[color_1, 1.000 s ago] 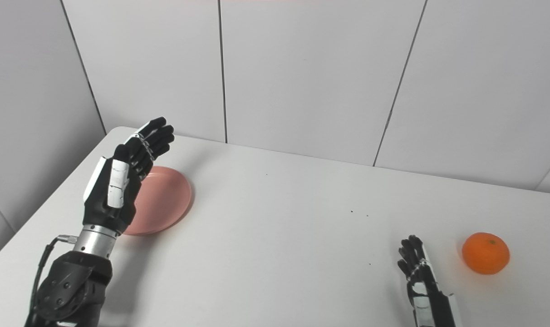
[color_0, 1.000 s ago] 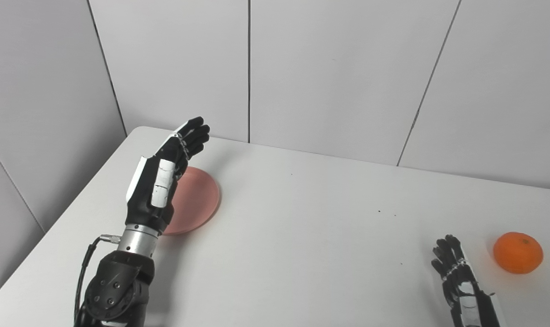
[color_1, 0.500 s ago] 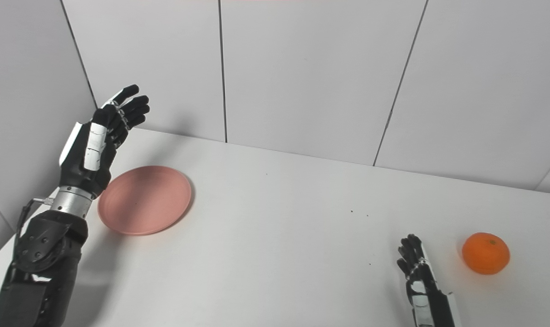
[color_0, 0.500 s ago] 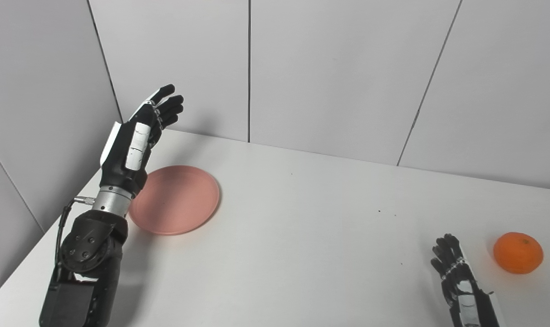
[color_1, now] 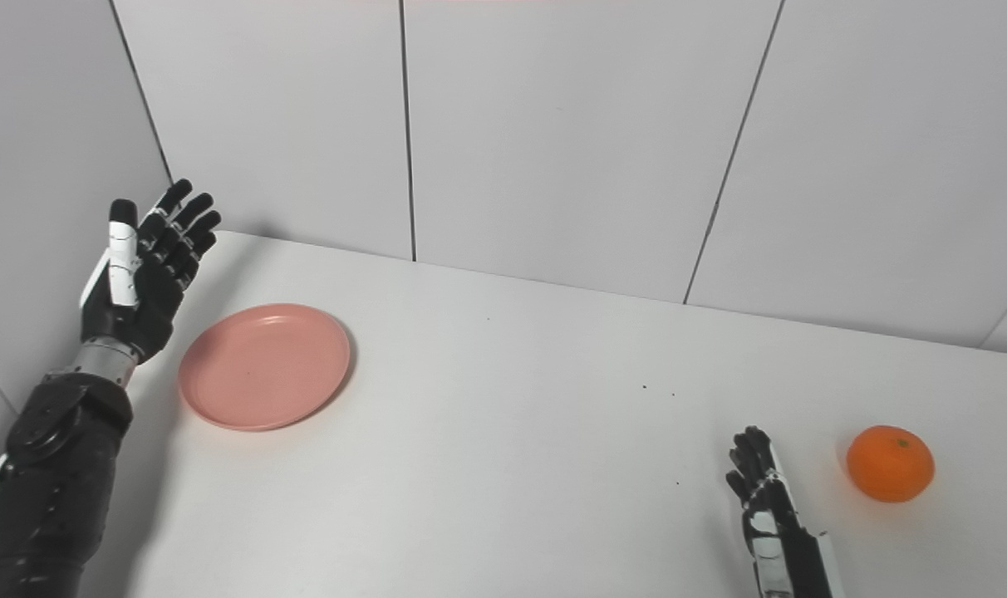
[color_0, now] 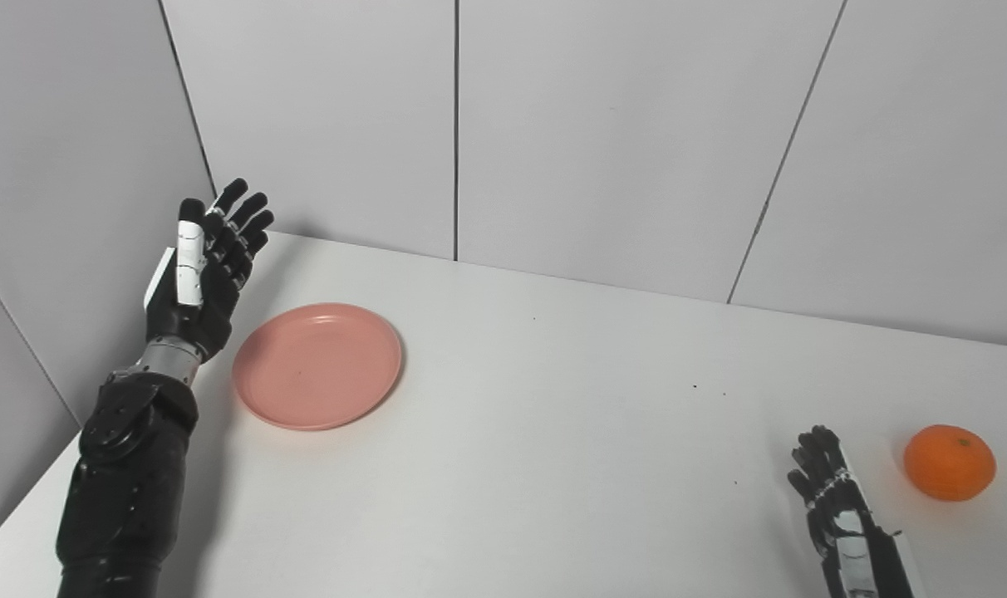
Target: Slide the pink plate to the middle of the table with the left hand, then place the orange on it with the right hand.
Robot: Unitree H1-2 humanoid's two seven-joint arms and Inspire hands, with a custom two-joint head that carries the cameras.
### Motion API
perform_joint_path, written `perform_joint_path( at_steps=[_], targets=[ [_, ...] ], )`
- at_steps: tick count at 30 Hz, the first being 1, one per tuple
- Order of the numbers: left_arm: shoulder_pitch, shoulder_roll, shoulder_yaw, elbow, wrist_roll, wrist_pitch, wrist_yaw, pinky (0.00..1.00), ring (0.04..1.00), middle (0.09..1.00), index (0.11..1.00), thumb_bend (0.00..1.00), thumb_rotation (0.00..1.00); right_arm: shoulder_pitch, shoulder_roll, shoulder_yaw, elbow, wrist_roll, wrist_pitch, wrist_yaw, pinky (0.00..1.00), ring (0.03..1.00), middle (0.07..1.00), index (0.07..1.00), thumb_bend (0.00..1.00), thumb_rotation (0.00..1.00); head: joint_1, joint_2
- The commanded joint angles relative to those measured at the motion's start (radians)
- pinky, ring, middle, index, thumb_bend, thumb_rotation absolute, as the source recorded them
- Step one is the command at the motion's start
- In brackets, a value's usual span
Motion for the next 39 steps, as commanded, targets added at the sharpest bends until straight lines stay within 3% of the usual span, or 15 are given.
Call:
perform_joint_path(
  at_steps=[1, 8, 18, 24, 39],
  targets=[
    [-0.082, 0.052, 0.020, 0.018, -0.033, -0.076, -0.050, 1.00, 0.944, 0.921, 0.929, 0.96, 0.89, 0.058, 0.040, 0.019, 0.156, 0.014, -0.037, 0.001, 0.96, 0.964, 0.958, 0.959, 0.83, 0.96, 0.001, 0.001],
    [-0.102, 0.068, 0.049, 0.130, -0.091, -0.079, -0.116, 1.00, 0.973, 0.945, 0.974, 0.95, 0.89, 0.055, 0.036, 0.018, 0.160, 0.021, -0.034, 0.007, 0.96, 0.967, 0.963, 0.963, 0.81, 0.96, -0.001, -0.003],
    [-0.112, 0.069, 0.079, 0.223, -0.103, -0.074, -0.141, 1.00, 0.958, 0.935, 0.938, 0.99, 0.84, 0.058, 0.036, 0.019, 0.154, 0.021, -0.029, 0.007, 0.96, 0.967, 0.962, 0.961, 0.82, 0.96, -0.002, 0.001],
    [-0.126, 0.080, 0.079, 0.329, -0.097, -0.109, -0.179, 0.98, 0.942, 0.918, 0.932, 1.00, 0.79, 0.058, 0.036, 0.018, 0.153, 0.020, -0.027, 0.005, 0.96, 0.967, 0.960, 0.959, 0.82, 0.96, -0.003, 0.002],
    [-0.167, 0.109, 0.095, 0.586, -0.097, -0.202, -0.250, 0.80, 0.844, 0.832, 0.865, 1.00, 0.78, 0.063, 0.031, 0.019, 0.144, 0.011, -0.023, 0.003, 0.95, 0.961, 0.958, 0.961, 0.82, 0.98, -0.005, 0.011]
  ],
)
